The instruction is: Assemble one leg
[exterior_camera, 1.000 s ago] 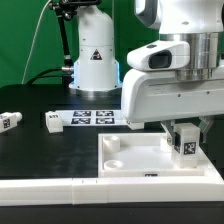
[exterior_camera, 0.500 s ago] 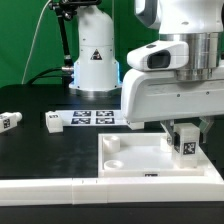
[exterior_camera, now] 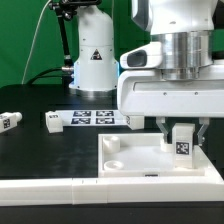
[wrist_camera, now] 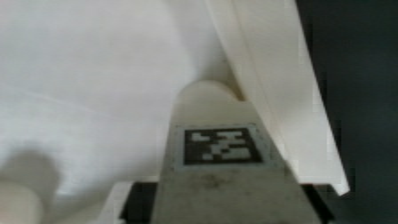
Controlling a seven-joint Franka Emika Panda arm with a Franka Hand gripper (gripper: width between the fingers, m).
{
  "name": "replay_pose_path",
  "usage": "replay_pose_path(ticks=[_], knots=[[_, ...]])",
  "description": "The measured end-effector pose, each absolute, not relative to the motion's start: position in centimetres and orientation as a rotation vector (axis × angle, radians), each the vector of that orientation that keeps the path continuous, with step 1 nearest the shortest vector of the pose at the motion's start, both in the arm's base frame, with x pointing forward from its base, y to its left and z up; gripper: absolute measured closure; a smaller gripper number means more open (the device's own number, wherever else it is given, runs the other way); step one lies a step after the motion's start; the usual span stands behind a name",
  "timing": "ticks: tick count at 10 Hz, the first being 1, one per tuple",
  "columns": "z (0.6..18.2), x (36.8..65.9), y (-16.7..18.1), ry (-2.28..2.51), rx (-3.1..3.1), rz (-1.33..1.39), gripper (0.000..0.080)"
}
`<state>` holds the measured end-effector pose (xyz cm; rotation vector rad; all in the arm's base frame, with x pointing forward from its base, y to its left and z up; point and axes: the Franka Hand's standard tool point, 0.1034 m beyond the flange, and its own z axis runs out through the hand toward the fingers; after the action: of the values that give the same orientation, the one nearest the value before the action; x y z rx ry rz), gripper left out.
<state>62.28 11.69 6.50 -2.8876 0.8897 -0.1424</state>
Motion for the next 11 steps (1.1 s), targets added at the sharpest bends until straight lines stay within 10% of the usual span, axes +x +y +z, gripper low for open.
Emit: replay_pose_path(ticks=[9, 11], knots=[[6.43, 62.11, 11.83, 1.735, -2.418, -0.047, 0.0509], [6.46, 62.22, 11.48, 1.63, -2.491, -0.059, 0.024]])
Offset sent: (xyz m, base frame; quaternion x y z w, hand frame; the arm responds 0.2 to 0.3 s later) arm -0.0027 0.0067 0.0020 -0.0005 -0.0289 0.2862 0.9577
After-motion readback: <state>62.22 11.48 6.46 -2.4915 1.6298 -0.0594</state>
